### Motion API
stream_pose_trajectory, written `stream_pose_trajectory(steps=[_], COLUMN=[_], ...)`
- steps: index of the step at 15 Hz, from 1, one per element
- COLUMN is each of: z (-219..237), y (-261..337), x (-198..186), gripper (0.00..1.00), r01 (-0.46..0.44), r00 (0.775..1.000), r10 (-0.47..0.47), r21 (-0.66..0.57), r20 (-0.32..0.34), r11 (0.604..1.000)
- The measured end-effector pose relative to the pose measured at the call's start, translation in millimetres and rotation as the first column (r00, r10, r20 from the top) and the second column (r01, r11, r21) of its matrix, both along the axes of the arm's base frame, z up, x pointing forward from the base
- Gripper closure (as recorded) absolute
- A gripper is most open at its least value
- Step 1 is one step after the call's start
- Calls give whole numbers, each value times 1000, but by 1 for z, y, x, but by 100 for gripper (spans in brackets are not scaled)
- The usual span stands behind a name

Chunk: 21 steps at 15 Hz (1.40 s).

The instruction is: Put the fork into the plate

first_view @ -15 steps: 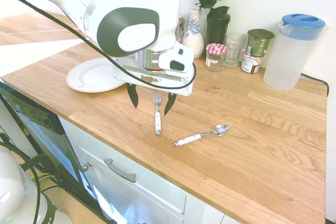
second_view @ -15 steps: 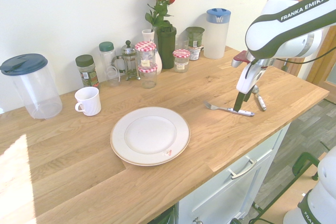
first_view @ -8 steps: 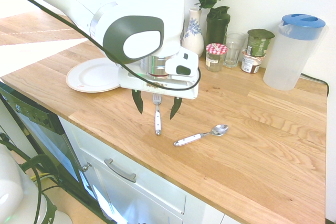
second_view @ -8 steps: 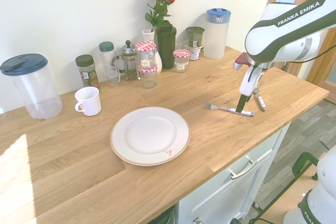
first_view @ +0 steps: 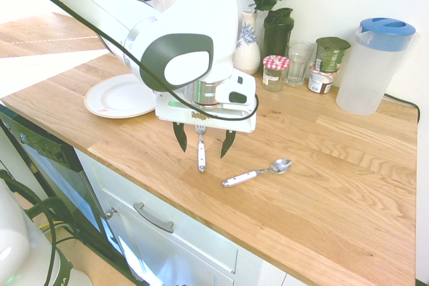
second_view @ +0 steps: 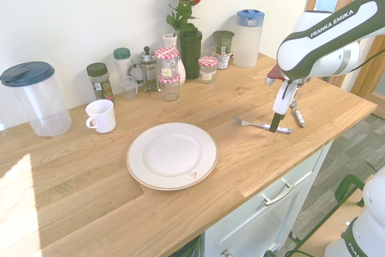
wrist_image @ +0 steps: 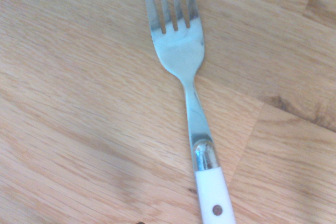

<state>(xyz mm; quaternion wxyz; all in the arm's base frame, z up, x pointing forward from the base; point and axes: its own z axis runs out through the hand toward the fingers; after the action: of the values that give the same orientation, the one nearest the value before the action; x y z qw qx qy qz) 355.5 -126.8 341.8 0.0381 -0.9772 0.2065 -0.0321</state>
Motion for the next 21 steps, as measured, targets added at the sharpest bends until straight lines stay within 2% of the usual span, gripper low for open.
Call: stream_pose_trajectory(steps=[21], z=[-12], y=[3], x=[2], gripper=[100], r01=[-72], r00=[997], r10=[70], r21=[-37], r20=[-44], r11=[997])
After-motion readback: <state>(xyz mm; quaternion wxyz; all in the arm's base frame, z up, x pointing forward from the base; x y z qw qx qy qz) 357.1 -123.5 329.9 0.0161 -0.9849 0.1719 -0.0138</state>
